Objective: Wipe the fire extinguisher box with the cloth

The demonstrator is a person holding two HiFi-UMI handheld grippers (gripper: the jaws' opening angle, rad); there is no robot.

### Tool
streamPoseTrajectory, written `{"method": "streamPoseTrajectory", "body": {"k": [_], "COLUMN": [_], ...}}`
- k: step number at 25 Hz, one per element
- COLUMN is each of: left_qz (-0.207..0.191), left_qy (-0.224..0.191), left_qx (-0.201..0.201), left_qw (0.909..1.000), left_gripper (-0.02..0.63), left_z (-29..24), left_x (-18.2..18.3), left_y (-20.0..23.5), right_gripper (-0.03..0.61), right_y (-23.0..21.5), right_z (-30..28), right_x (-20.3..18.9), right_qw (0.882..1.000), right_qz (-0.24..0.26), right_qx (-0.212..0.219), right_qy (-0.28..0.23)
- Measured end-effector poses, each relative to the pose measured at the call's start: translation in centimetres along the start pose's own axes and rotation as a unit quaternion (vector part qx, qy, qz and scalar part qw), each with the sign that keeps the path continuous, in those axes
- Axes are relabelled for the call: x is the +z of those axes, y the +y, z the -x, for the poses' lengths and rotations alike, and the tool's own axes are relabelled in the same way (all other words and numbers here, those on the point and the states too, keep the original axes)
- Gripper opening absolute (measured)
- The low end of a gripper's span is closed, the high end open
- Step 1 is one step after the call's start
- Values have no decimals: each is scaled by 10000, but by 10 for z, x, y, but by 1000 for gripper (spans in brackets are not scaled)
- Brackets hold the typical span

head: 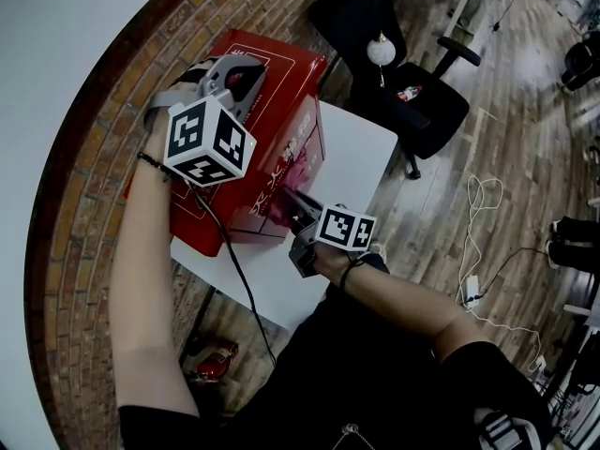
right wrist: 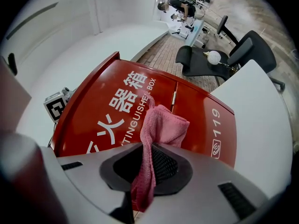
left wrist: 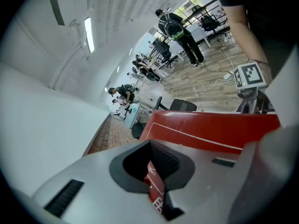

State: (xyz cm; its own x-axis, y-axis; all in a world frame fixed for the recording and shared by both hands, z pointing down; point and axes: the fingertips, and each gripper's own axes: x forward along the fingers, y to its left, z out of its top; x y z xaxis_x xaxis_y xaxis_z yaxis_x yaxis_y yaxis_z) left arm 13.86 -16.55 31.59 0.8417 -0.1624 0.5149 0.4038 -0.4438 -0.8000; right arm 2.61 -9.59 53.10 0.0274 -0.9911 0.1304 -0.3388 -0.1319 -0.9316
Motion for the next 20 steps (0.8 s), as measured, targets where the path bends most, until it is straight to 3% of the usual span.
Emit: {"method": "streamPoseTrajectory", "body": {"k": [20], "left_qz": [-1], "left_qy": [38], "left_qx": [-120], "left_qw": [9999], "left_gripper": [25], "left_z": [-2], "left_x": [-2], "left_y": [-2], "right_gripper": [63], "right_y": [-40], "right_z": [-6], "right_x": [-14], "right_qw": [9998], "right_qz": [-44], "right_qx": [-186], "right_qy": [-1]}}
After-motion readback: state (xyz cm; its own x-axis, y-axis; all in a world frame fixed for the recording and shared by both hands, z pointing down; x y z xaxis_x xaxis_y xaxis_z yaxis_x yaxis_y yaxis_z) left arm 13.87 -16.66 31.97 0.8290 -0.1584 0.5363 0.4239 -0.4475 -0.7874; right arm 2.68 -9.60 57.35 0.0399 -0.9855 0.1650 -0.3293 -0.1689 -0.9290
